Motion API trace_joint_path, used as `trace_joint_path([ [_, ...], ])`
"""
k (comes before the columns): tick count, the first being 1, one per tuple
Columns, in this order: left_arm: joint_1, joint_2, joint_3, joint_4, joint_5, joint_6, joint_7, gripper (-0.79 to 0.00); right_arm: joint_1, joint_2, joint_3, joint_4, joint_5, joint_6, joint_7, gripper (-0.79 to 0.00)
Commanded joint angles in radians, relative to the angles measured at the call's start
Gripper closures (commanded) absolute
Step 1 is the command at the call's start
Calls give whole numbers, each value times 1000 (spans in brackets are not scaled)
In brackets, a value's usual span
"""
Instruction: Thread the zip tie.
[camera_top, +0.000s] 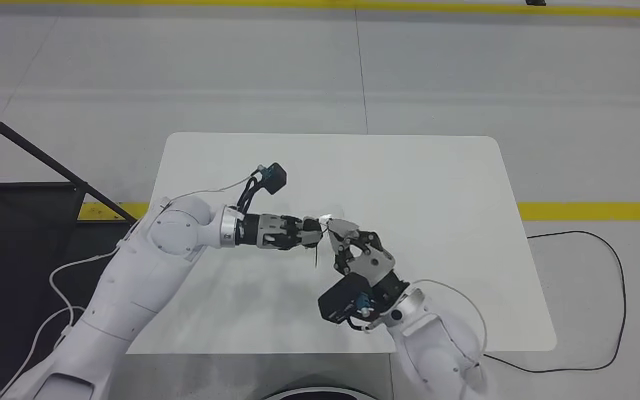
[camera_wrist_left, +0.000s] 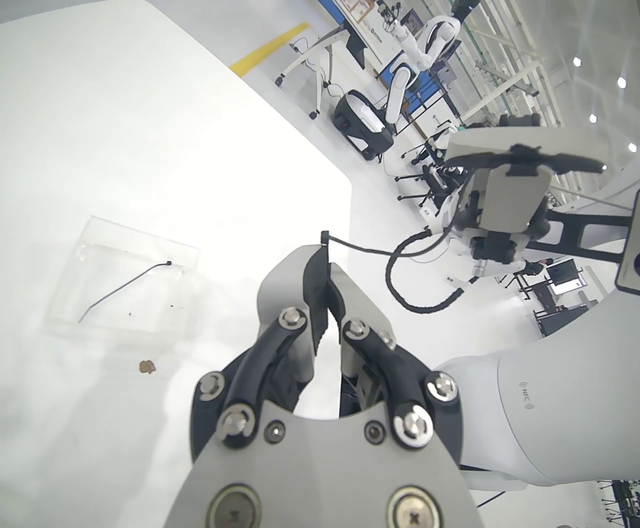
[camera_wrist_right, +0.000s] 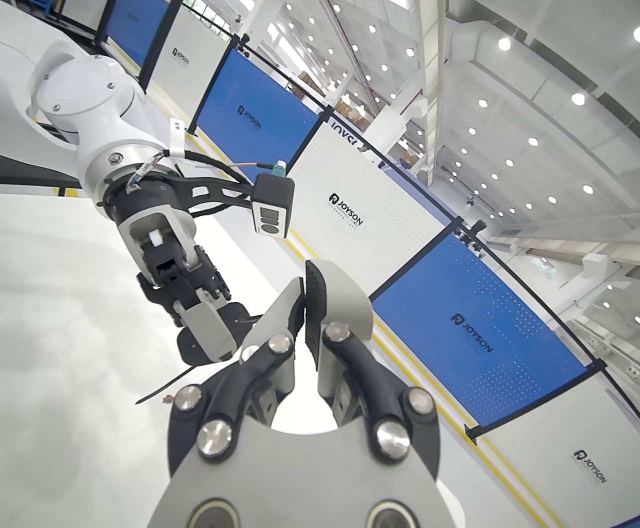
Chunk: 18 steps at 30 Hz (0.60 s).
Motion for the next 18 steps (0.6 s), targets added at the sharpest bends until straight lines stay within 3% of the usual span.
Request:
trace_joint_path([
  [1,2,1,0,-2,4,-5,0,0,-1,-2,-5,2,1,23,0,0],
  [13,5,6,9,-11,24,-31,5,0,1,-19,-39,22,-53,202,62,0],
  [18,5,8,11,-12,23,-36,9,0,10,-24,-58,35,-73,205,77,0],
])
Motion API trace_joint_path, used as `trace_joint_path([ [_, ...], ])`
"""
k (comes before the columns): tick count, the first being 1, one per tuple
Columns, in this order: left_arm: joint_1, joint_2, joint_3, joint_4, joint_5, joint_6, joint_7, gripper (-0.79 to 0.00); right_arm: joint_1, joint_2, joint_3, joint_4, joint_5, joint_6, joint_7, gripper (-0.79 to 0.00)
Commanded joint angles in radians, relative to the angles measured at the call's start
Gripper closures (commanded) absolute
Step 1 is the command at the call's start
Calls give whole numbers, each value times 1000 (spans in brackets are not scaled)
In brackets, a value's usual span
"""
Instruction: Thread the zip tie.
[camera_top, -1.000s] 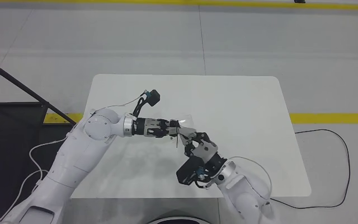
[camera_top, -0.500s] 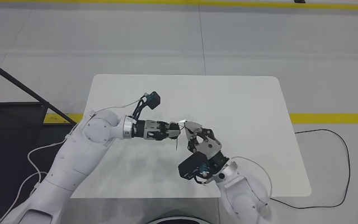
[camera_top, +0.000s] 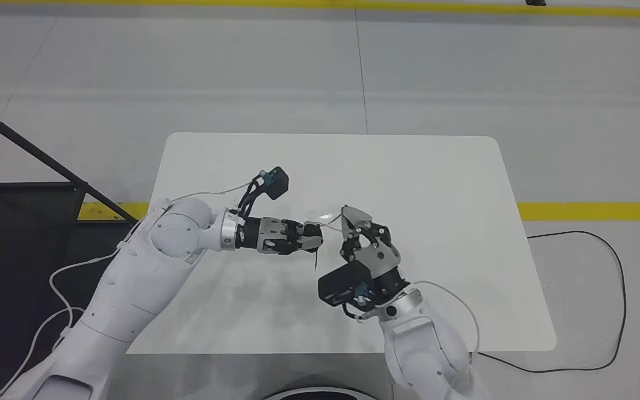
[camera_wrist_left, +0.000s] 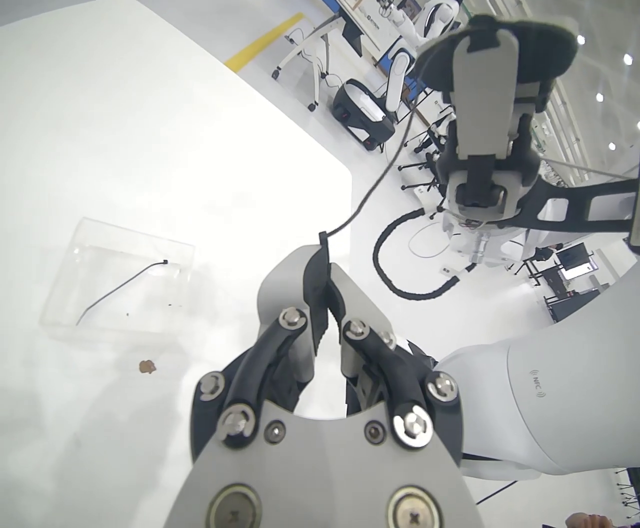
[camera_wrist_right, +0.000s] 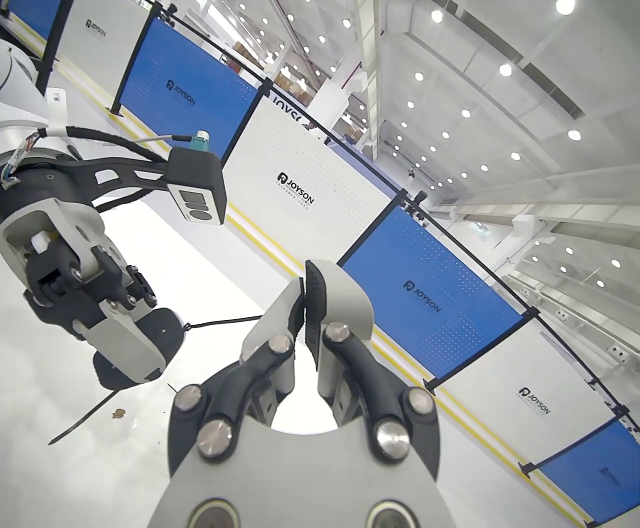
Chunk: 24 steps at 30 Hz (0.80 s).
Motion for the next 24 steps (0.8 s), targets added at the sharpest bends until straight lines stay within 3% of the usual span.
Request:
trace_joint_path([
  [1,0,1,1,0,-1,-2,3,0,3,-1,-3,3,-5,-8,3,0],
  [16,0,6,5,4,-14,5,23,0,8,2,-16,13,-66,-121,-39,0],
  [24,-6,6,6,19,-42,28,34,0,-20,0,-20,1,-118,-46,-45,0],
])
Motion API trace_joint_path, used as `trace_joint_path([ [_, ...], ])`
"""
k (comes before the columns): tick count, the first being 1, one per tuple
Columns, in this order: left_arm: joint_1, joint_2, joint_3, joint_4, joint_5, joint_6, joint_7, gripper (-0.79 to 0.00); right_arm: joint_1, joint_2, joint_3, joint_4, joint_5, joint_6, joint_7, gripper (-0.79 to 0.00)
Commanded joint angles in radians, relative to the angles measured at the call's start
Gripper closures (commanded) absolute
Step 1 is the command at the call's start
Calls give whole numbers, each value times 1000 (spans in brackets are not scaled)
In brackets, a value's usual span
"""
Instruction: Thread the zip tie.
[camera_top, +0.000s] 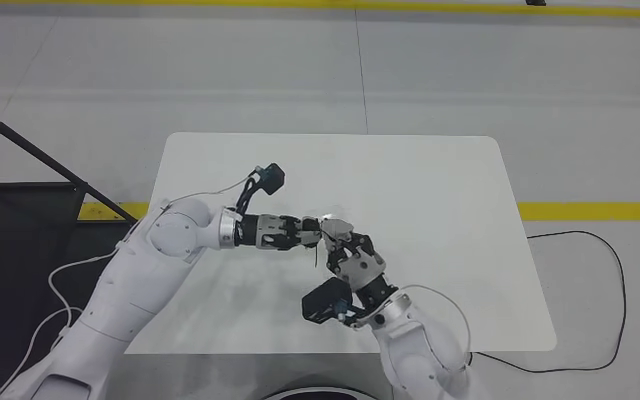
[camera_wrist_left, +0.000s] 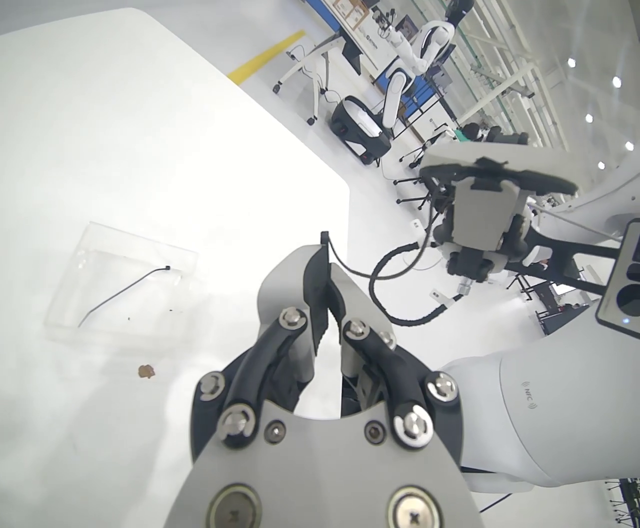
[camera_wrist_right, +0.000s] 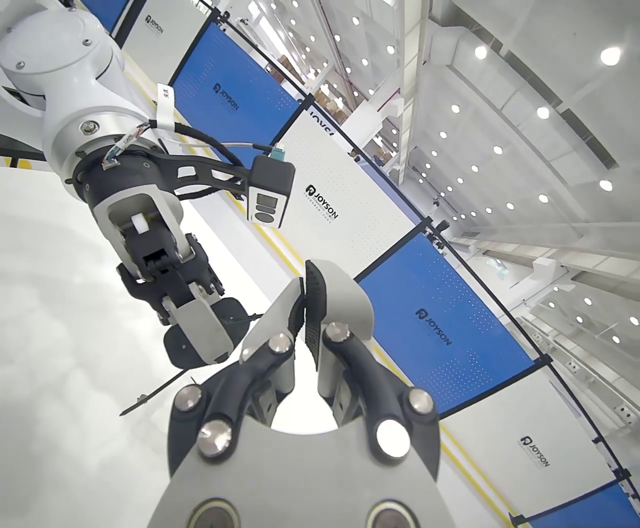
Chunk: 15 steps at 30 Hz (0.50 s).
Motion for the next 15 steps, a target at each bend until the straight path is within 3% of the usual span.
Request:
trace_joint_path([
  [1,-2,0,0,2,-5,3,-1,0,-12,-1,-5,-5,-27,34,7,0],
  [7,-8,0,6,6,-13,11,-4,0,-32,-10,-37,-8,-129,158,68,0],
  [15,-15,0,12,9,-15,17,-6,0,-30,-22,-65,-1,-178,208,100,0],
])
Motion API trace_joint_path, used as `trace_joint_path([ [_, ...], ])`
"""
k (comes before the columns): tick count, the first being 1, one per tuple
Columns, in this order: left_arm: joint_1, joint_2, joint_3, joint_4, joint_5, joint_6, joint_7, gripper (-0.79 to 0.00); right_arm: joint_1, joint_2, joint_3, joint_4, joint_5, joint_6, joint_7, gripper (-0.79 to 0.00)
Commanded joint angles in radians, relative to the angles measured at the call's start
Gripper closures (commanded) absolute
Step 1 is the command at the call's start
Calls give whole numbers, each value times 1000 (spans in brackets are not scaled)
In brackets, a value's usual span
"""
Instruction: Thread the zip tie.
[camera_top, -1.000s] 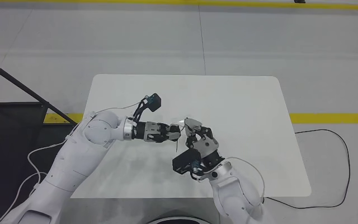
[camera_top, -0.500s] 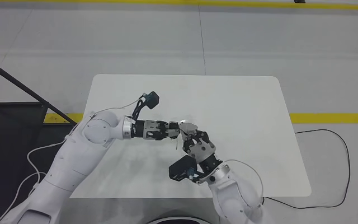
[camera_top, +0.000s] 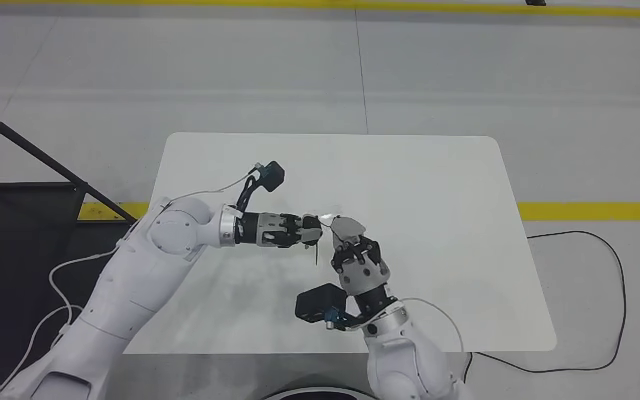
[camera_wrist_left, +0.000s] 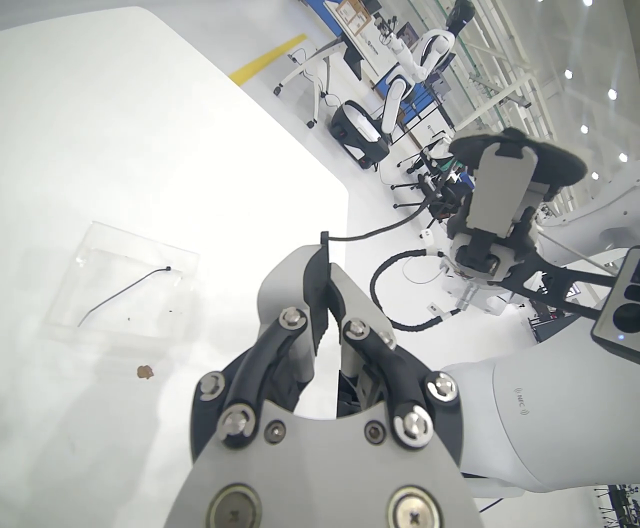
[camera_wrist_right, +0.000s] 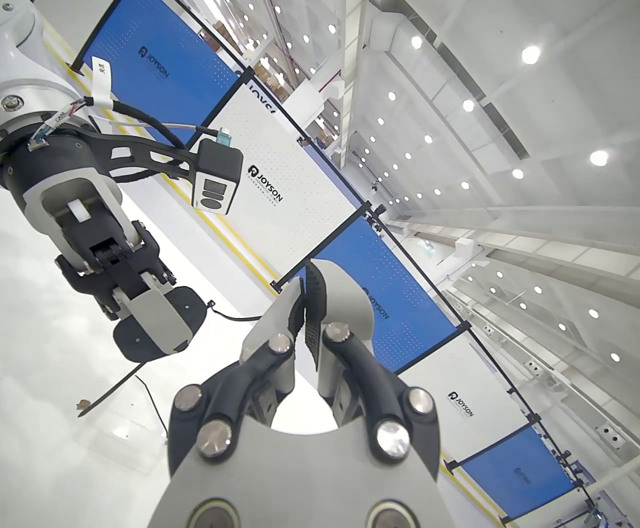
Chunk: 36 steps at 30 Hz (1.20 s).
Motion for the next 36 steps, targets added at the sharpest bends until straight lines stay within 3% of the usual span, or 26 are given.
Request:
trace_joint_path([
  [1,-1,0,1,0,0,2,-2,0,0,-2,-1,1,-8,13,4,0],
  [9,-7,0,7,3,-4,2,-9,0,-2,-15,-25,17,-60,102,19,0],
  [18,-9,1,10,5,-3,-2,-6,0,13,-29,-41,36,-86,95,51,0],
  [36,-29,-4,24,34,-71,64,-27,0,-35,-13,21,-11,50,-71,-158,0],
])
